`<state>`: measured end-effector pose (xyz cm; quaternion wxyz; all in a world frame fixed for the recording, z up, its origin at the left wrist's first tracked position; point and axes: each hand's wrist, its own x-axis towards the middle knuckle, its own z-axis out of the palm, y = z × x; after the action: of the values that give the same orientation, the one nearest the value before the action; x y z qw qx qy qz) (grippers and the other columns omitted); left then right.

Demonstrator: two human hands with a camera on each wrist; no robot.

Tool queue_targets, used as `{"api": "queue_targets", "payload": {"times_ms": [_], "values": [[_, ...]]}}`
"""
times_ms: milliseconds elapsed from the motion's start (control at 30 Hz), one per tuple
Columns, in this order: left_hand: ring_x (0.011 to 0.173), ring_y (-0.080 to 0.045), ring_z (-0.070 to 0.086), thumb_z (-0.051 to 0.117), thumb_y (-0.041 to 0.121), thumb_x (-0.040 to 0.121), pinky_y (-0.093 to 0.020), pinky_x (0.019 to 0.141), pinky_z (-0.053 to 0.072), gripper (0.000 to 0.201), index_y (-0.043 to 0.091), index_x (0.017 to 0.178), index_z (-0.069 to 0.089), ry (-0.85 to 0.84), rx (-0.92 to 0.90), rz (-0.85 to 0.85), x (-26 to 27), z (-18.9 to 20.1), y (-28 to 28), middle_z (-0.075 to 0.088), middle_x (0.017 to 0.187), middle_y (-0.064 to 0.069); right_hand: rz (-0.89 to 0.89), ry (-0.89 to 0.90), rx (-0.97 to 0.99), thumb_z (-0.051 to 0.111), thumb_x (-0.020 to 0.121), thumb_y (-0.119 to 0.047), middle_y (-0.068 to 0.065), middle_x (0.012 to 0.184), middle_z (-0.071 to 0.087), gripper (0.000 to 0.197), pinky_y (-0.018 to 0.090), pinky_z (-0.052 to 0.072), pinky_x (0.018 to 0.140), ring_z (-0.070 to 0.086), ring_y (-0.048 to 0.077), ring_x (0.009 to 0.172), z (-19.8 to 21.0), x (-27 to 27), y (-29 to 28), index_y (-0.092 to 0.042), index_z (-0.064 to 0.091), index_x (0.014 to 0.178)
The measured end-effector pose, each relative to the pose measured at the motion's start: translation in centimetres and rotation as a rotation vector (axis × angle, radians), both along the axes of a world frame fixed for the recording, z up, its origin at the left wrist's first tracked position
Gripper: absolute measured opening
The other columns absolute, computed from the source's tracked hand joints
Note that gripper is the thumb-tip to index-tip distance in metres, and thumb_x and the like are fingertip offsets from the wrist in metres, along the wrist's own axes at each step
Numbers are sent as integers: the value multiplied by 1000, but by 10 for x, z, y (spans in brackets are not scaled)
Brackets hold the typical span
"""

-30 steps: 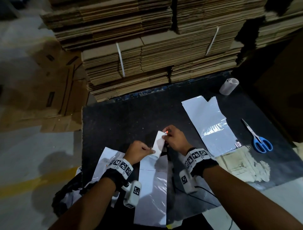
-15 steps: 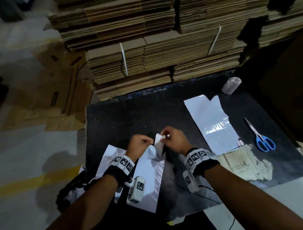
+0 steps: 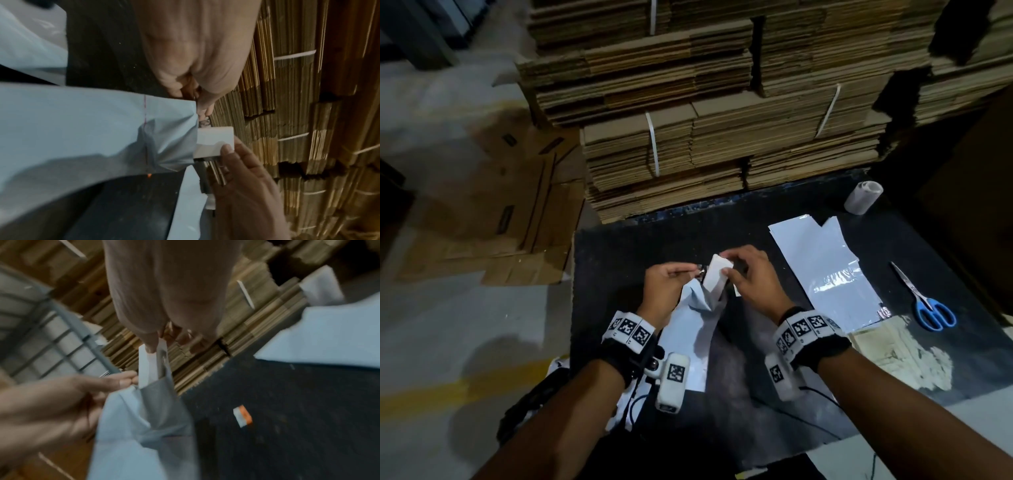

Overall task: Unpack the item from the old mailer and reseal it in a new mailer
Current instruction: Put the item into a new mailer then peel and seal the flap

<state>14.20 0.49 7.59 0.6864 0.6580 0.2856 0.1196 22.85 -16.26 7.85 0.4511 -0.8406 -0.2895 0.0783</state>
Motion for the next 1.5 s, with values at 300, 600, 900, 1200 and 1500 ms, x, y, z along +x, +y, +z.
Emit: {"api": "queue_targets", "payload": {"times_ms": [300, 600, 900, 1200, 1500], "values": [[86, -25, 65, 66, -8, 82, -32, 82, 54, 18, 5, 94, 69, -163, -252, 72, 12, 53, 13, 70, 89, -14, 108, 182, 165, 51, 96, -17, -2, 104, 63, 17, 40, 57, 78, 63, 17, 94, 53, 9, 16, -22, 48, 112], [98, -29, 68, 80, 6, 72, -38, 82, 56, 50, 7, 117, 60, -99, -130, -318, 4, 59, 20, 70, 109, -14, 62, 163, 226, 58, 92, -16, -3, 107, 64, 18, 30, 53, 85, 62, 12, 101, 81, 22, 25, -26, 56, 107], [87, -26, 68, 65, 3, 87, -38, 82, 54, 15, 1, 102, 68, -138, -148, -266, 8, 59, 5, 71, 98, -18, 88, 29, 15, 67, 87, -30, 0, 103, 61, 16, 24, 49, 81, 59, 12, 95, 99, 13, 17, -20, 67, 99], [87, -26, 69, 58, 20, 94, -38, 79, 54, 22, 3, 103, 69, -128, -102, -234, 14, 74, -9, 71, 100, -20, 155, -16, -173, 79, 75, -21, -1, 94, 62, 34, 19, 43, 67, 58, 13, 84, 112, 22, 2, -15, 60, 102], [91, -30, 66, 63, 48, 87, -49, 87, 51, 51, -2, 97, 68, -192, 25, -131, 23, 121, -35, 68, 100, -25, 62, 100, 267, 73, 82, -14, 0, 86, 68, 18, 29, 51, 69, 66, 15, 80, 138, 50, -27, -26, 61, 84]]}}
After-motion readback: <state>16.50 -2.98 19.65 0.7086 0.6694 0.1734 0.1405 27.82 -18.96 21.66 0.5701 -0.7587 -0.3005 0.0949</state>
